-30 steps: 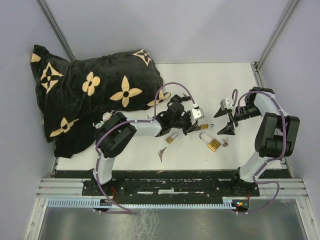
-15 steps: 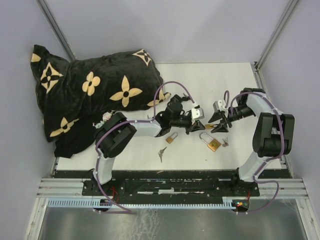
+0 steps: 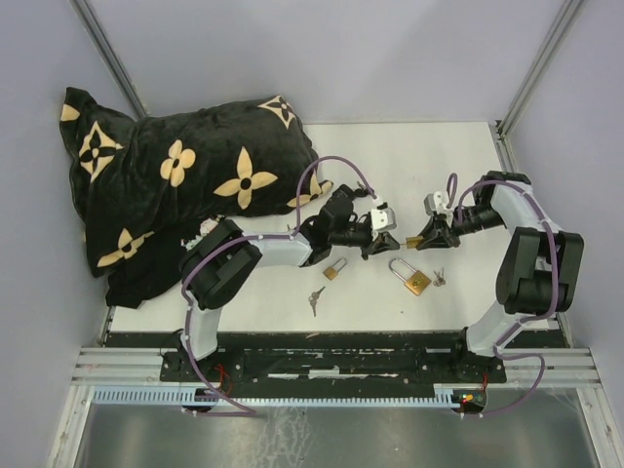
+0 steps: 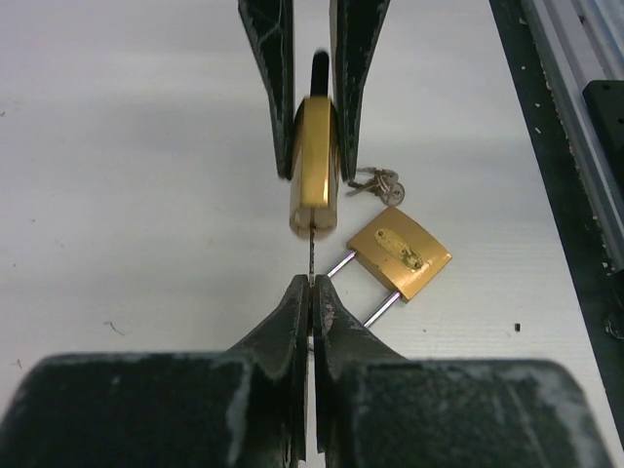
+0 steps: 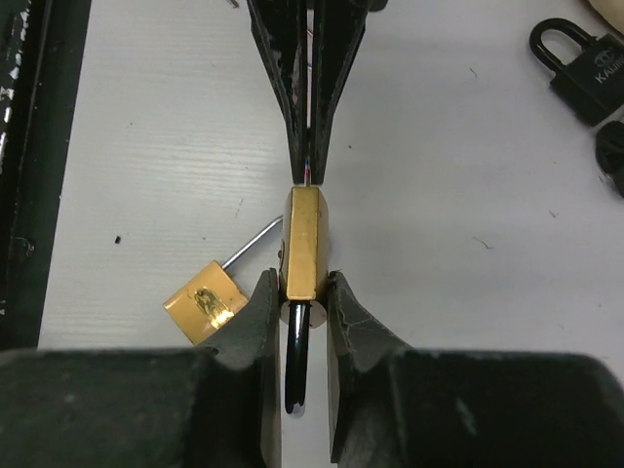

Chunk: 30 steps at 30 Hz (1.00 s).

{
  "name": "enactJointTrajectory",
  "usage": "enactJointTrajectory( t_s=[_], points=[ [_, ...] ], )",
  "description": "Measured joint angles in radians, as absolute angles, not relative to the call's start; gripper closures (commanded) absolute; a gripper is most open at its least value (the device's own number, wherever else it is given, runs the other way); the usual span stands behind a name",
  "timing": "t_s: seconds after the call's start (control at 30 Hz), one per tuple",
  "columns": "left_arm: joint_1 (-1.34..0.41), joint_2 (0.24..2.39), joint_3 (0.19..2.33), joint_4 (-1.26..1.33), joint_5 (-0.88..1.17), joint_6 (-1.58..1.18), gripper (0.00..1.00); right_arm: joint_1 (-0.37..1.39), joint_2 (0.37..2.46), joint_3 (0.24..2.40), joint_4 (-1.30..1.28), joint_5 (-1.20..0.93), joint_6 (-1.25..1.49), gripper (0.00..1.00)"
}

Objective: Lock with the key
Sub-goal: Remove the key from the lock, then place the key at the center of the board, then place the lock at the center of the board.

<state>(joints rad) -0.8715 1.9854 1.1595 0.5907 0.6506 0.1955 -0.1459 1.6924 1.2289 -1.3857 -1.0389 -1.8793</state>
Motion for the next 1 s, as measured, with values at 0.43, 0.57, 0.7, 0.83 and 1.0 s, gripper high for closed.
enactJointTrajectory(
  t_s=[0.43, 0.57, 0.7, 0.83, 1.0],
  points=[
    [-0.799, 2.029, 1.246, 0.465, 0.652, 0.108, 0.95, -0.2, 1.612, 1.173, -1.106, -0.874, -1.527, 0.89],
    [-0.796, 2.154, 1.417, 0.442, 0.61, -0.065, 0.79, -0.201, 1.734, 1.25, -0.993, -0.809, -1.241, 0.87],
    [-0.795, 2.238, 1.486, 0.441, 0.575, -0.223, 0.67, -0.201, 1.882, 1.334, -0.941, -0.769, -1.029, 0.8],
    [-0.793, 2.305, 1.549, 0.389, 0.531, -0.329, 0.61, -0.201, 1.957, 1.378, -0.923, -0.737, -0.869, 0.77],
    [-0.793, 2.324, 1.591, 0.331, 0.466, -0.359, 0.54, -0.195, 1.972, 1.419, -0.905, -0.702, -0.743, 0.7]
  ],
)
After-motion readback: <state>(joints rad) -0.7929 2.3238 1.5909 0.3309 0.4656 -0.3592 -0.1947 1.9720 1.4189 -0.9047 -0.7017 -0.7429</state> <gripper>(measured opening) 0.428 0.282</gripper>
